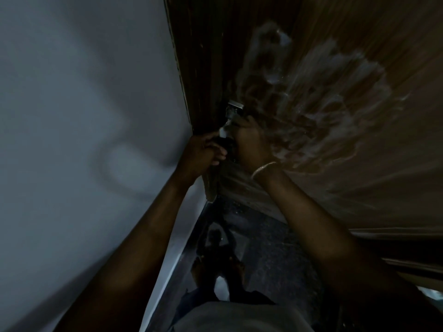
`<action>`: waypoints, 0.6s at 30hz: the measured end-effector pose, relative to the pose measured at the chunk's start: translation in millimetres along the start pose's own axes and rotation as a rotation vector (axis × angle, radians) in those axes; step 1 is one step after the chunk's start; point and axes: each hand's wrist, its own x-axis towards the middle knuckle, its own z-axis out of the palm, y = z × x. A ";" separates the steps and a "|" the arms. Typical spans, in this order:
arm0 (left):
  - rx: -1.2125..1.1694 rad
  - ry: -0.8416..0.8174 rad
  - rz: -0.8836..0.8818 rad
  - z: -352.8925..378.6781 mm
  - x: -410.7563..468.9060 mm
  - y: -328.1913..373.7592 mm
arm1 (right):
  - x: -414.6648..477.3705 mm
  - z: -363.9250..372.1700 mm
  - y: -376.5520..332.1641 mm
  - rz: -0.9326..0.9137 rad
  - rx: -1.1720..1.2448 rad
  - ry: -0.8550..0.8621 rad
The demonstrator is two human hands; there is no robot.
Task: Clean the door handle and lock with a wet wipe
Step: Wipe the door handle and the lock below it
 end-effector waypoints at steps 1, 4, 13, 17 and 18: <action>0.009 -0.007 0.000 -0.8 -1.2 1.1 | 4.9 4.5 -8.7 0.035 -0.027 0.008; 0.051 -0.018 0.030 -2.5 -4.6 5.3 | 4.2 14.3 -30.2 0.157 -0.187 0.101; 0.069 -0.022 0.021 -4.0 -3.2 4.7 | -3.2 18.2 -37.0 0.244 -0.233 0.119; 0.096 -0.023 -0.011 -5.3 0.2 4.3 | -12.6 17.3 -25.1 0.268 -0.170 0.077; 0.111 -0.032 -0.011 -5.8 -0.4 4.3 | -13.6 17.2 -23.6 0.280 -0.164 0.075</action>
